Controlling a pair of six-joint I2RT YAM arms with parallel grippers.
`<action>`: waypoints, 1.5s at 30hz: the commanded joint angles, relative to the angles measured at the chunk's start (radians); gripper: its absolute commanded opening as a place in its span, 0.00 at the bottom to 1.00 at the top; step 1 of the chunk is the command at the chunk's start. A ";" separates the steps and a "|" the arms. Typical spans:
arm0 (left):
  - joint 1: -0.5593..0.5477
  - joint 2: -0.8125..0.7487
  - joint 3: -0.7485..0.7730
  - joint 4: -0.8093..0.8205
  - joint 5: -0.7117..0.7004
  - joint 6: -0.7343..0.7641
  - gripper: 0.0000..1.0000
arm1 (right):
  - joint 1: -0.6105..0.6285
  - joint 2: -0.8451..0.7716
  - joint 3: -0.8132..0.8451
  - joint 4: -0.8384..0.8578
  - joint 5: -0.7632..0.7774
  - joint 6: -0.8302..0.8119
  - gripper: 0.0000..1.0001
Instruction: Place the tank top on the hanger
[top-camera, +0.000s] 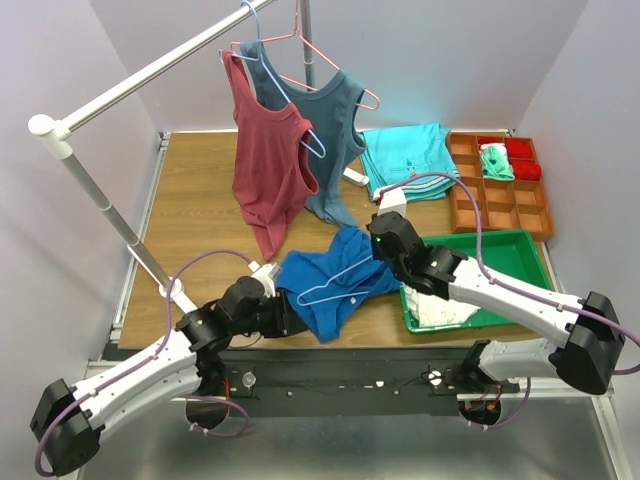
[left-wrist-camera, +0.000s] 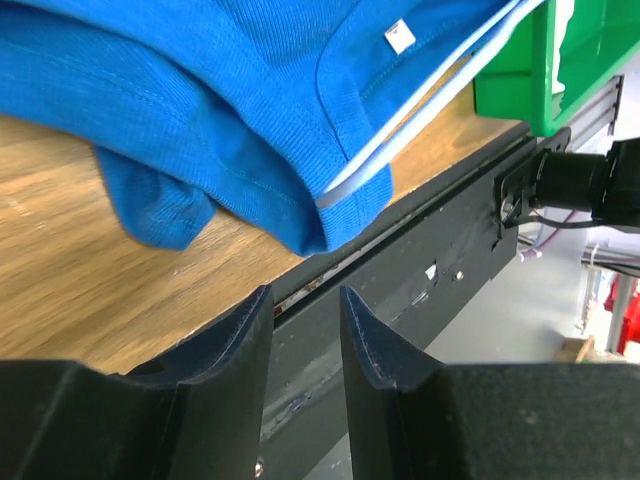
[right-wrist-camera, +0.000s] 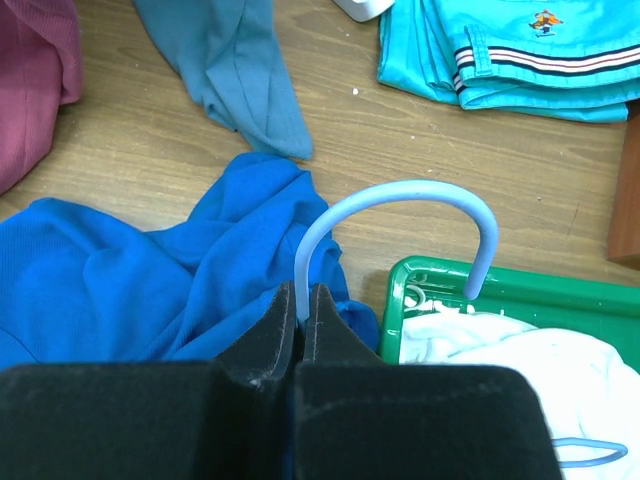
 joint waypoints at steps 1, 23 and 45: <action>-0.028 0.062 -0.037 0.181 0.060 -0.021 0.41 | 0.002 0.010 0.027 -0.030 0.033 0.023 0.01; -0.131 0.417 -0.021 0.526 -0.051 0.059 0.41 | 0.002 0.050 0.072 -0.049 0.037 0.032 0.01; 0.122 0.119 -0.114 0.421 -0.023 -0.039 0.00 | 0.002 0.031 0.070 -0.090 0.151 0.075 0.01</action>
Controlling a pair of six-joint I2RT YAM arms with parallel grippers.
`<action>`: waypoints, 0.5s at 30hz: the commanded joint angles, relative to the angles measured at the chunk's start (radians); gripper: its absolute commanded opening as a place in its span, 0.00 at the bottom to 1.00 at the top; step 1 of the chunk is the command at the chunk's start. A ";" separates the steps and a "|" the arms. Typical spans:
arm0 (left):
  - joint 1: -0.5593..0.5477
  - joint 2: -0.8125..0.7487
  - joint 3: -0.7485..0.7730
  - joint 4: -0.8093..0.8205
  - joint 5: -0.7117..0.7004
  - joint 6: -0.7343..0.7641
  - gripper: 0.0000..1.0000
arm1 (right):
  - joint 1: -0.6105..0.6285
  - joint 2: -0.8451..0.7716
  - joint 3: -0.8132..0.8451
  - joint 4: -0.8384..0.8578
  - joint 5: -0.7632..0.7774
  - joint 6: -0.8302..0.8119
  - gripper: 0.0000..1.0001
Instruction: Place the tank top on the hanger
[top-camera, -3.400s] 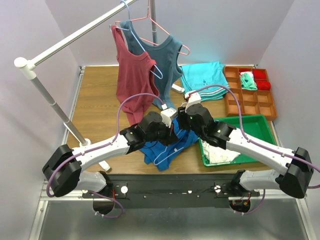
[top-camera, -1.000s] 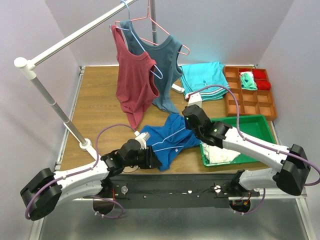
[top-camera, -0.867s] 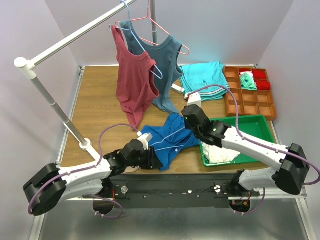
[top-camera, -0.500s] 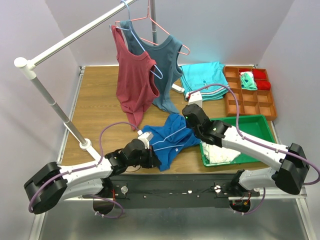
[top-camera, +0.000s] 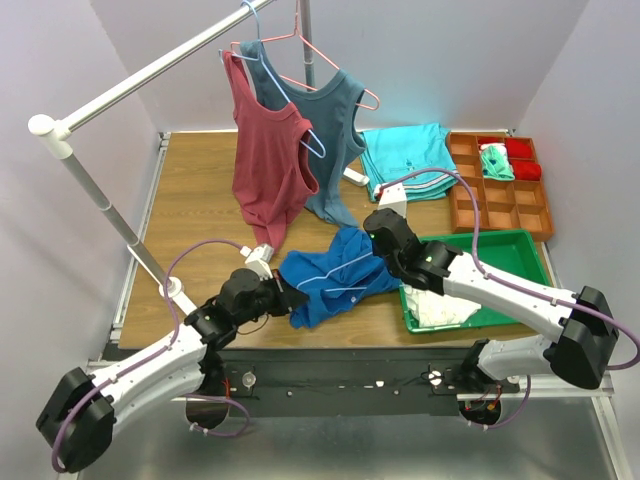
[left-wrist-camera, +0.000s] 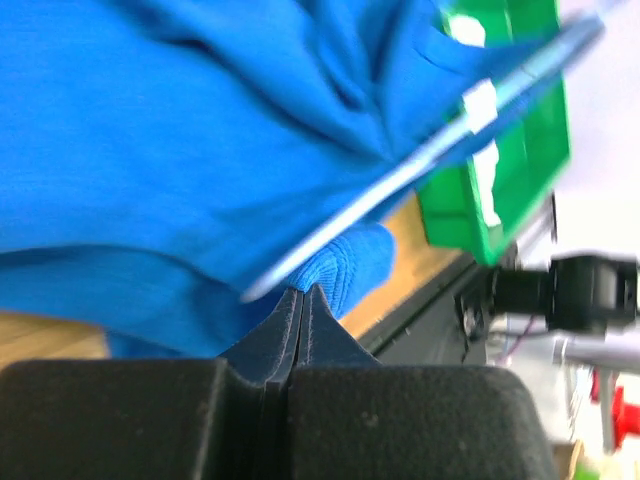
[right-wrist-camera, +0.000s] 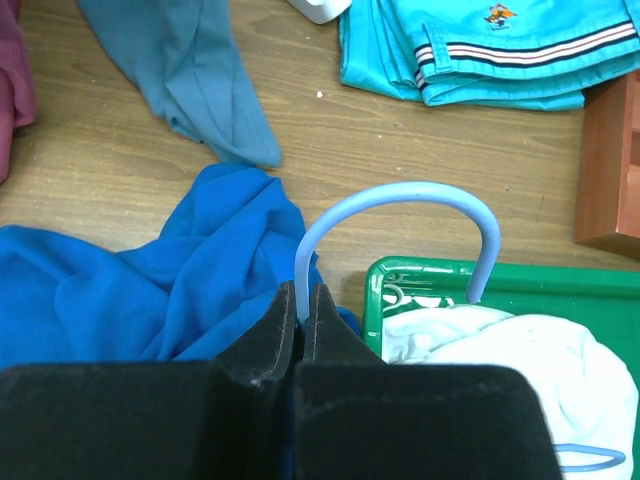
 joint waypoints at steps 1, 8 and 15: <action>0.095 -0.046 -0.063 -0.022 0.073 -0.047 0.00 | 0.003 -0.013 0.022 -0.041 0.080 0.041 0.01; 0.149 -0.107 -0.061 -0.100 0.059 -0.057 0.00 | 0.003 -0.028 0.030 -0.078 0.161 0.085 0.01; 0.200 -0.054 -0.045 -0.177 0.057 -0.061 0.00 | 0.003 -0.037 0.045 -0.113 0.213 0.121 0.01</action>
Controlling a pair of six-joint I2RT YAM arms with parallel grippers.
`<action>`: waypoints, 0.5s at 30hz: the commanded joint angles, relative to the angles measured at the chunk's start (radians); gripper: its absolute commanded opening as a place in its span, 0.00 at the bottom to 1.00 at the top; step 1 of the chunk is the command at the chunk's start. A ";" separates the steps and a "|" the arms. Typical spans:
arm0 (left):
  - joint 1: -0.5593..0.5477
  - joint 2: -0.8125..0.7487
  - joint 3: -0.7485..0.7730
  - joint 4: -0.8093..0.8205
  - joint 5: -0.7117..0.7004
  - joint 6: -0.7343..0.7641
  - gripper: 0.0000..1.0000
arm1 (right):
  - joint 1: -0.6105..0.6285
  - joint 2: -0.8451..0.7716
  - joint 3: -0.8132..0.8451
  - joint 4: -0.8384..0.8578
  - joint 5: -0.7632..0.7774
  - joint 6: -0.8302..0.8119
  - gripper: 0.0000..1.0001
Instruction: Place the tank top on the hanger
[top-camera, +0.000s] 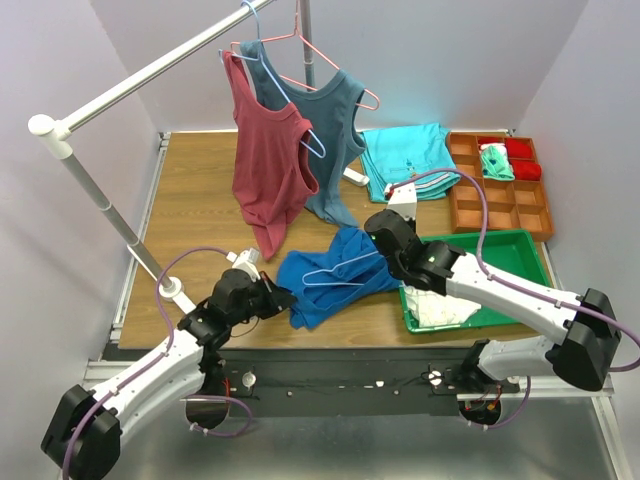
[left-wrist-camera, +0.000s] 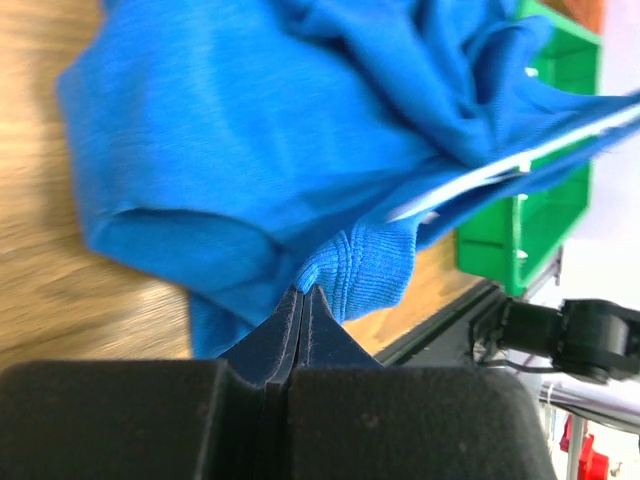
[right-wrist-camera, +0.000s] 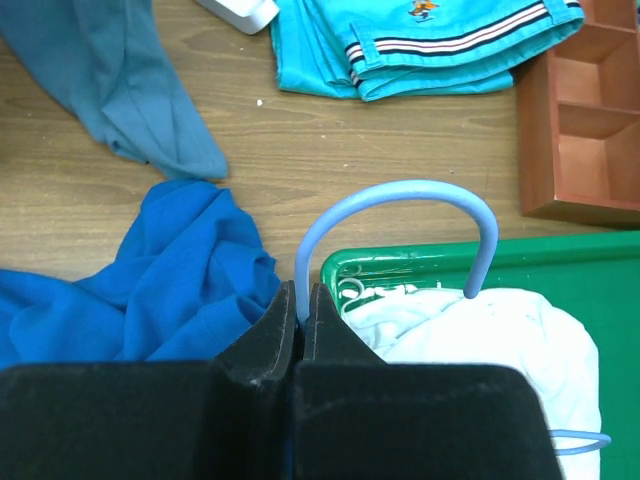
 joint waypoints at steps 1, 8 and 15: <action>0.039 0.037 0.010 -0.072 0.012 -0.010 0.00 | 0.003 -0.024 0.040 -0.042 0.083 0.042 0.01; 0.111 0.058 0.039 -0.076 0.040 -0.007 0.00 | 0.003 -0.036 0.026 -0.033 0.072 0.031 0.01; 0.135 0.057 0.118 -0.107 0.067 0.035 0.00 | 0.001 -0.021 0.026 -0.024 0.051 0.017 0.01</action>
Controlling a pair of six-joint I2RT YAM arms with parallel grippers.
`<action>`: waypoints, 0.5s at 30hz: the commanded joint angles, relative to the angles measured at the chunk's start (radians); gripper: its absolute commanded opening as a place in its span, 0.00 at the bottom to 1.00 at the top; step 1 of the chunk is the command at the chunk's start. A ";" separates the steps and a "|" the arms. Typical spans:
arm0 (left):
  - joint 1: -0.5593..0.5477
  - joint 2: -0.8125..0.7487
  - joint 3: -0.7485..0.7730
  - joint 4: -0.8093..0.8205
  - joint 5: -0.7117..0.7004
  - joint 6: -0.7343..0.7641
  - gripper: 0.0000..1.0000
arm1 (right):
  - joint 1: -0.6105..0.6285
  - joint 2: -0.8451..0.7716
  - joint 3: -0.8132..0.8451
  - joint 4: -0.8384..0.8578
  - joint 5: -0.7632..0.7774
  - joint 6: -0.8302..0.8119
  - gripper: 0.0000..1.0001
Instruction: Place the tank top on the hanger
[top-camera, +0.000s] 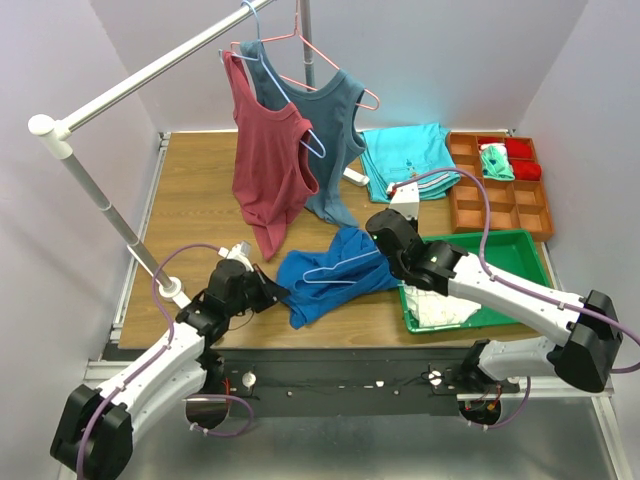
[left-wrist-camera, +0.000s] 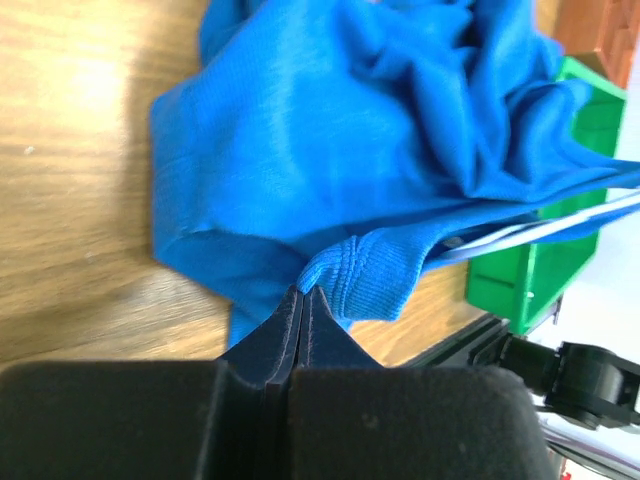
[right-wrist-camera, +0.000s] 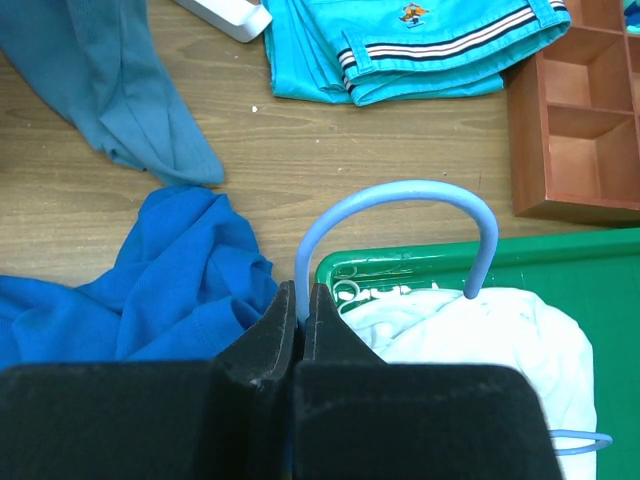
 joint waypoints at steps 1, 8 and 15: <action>0.013 -0.019 0.091 -0.059 0.027 0.047 0.00 | 0.003 -0.006 0.016 0.000 0.024 0.000 0.01; 0.014 0.001 0.212 -0.111 0.081 0.108 0.00 | 0.003 0.020 0.030 0.027 0.009 -0.012 0.01; 0.014 0.064 0.321 -0.157 0.125 0.188 0.00 | 0.003 0.060 0.125 0.062 -0.037 -0.071 0.01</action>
